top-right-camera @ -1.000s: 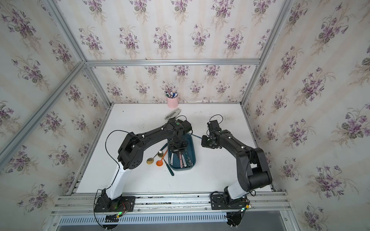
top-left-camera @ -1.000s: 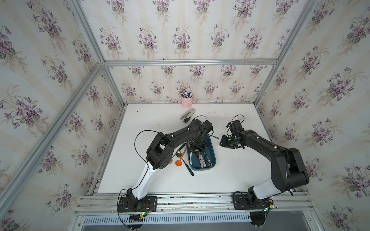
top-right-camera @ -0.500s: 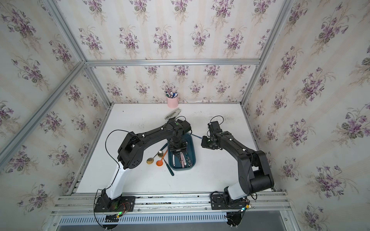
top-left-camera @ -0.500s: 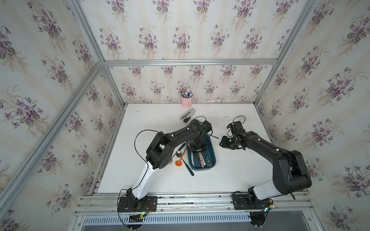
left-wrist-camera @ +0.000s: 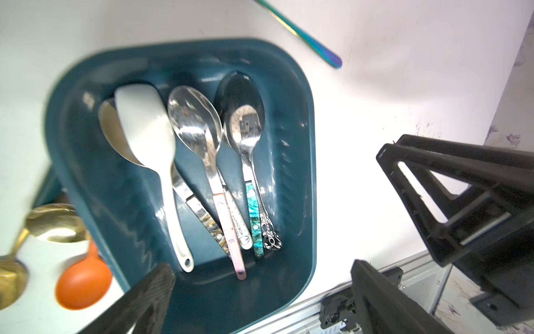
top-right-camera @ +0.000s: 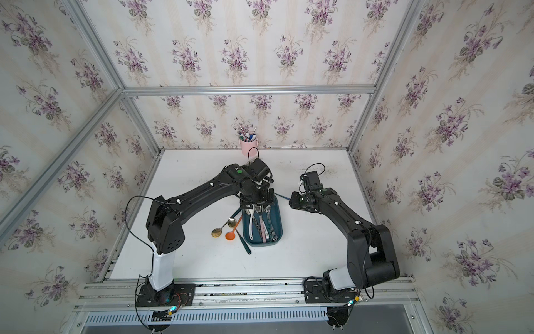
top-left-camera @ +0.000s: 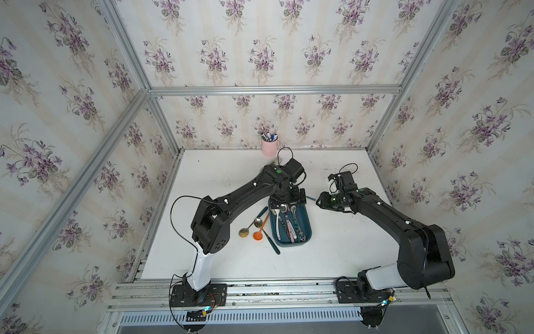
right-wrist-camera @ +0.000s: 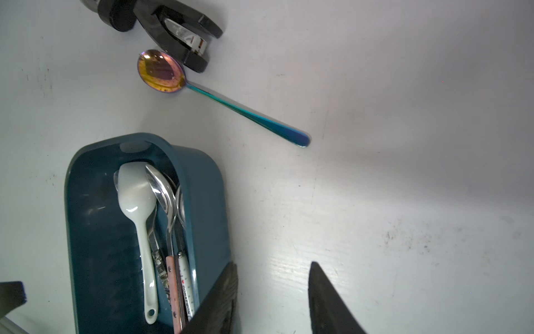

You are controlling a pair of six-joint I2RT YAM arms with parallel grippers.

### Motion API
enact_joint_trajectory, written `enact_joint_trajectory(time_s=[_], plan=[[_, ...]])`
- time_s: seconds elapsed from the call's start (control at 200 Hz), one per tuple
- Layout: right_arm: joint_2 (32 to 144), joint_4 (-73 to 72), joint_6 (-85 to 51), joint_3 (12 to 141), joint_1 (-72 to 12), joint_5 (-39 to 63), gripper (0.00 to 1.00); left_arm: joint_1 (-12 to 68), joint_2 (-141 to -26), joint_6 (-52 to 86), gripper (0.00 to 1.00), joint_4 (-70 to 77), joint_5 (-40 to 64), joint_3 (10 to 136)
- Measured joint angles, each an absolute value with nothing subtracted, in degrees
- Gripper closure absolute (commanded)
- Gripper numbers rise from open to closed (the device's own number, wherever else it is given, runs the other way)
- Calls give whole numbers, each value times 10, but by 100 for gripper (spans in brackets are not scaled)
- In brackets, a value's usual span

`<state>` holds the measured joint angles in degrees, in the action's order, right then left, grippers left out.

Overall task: Put the spoon into the storage box
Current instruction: Place the spoon in the storage box, then pick up the spoon from the center of the board.

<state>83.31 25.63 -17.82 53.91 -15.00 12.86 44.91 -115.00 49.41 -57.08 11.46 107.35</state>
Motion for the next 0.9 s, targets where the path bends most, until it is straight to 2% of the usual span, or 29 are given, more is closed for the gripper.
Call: enact_joint_trajectory(time_s=[0.2,0.375,0.659,0.899], plan=[[827,267,-160,578,-168,128,58,400,-1086,442,0,-559,74,1034],[815,301,-150,608,-237,94,59,306,-1022,420,0,-538,78,941],[767,359,-218,612,-466,-16,62,196,-1008,372,0,-530,110,896],[793,374,-309,606,-667,-121,63,127,-1006,342,0,-526,149,861]])
